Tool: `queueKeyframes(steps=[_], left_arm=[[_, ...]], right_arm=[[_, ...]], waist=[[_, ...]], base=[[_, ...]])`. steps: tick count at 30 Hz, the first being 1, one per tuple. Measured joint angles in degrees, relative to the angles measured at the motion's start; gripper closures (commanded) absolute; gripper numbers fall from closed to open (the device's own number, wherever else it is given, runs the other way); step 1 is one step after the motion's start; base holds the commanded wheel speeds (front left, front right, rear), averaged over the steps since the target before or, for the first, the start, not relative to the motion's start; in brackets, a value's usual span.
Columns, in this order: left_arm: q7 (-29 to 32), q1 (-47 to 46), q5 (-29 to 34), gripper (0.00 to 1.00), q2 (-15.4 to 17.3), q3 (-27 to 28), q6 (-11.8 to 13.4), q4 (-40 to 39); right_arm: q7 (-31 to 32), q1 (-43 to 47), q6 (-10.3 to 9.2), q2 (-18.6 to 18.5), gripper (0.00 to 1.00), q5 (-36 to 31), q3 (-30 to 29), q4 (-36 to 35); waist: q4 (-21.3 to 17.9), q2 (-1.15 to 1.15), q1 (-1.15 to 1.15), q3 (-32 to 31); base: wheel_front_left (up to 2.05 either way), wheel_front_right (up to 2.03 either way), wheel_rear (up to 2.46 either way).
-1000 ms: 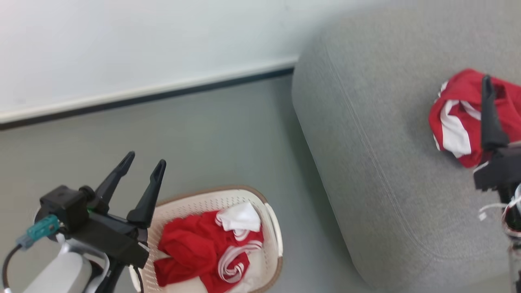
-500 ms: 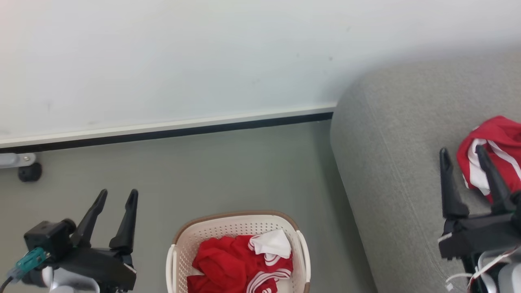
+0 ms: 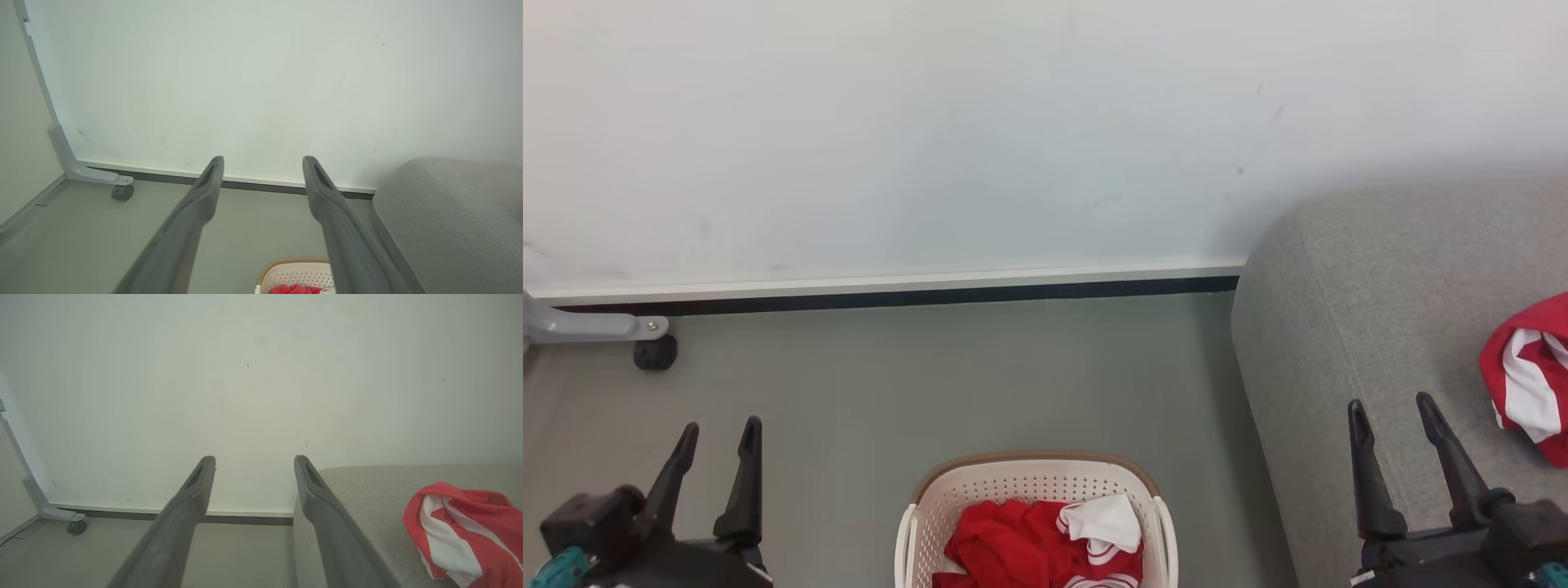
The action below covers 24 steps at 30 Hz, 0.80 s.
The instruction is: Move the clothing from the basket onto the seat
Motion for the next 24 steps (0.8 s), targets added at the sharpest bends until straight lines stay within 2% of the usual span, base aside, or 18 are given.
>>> queueKeyframes(steps=[2,8,24], left_arm=[[0.0,1.9,0.8,0.00,-0.3,1.1,0.0,-1.1],[0.0,4.4,2.1,0.00,-2.1,2.8,0.5,-2.3],[0.0,5.3,5.8,0.00,-4.0,5.6,0.5,-4.6]], right_arm=[[-1.4,1.1,-0.85,0.2,0.00,-0.3,0.4,0.4],[-3.0,1.5,-1.38,0.3,0.00,-1.5,1.0,1.6],[-4.7,1.5,-1.47,0.3,0.00,-1.5,1.4,1.8]], waist=[[0.5,0.00,0.00,-0.6],[0.3,0.01,0.00,-1.2],[0.0,0.01,0.01,-1.1]], base=[[0.00,0.00,0.00],[0.00,0.00,0.00],[0.00,0.00,0.00]])
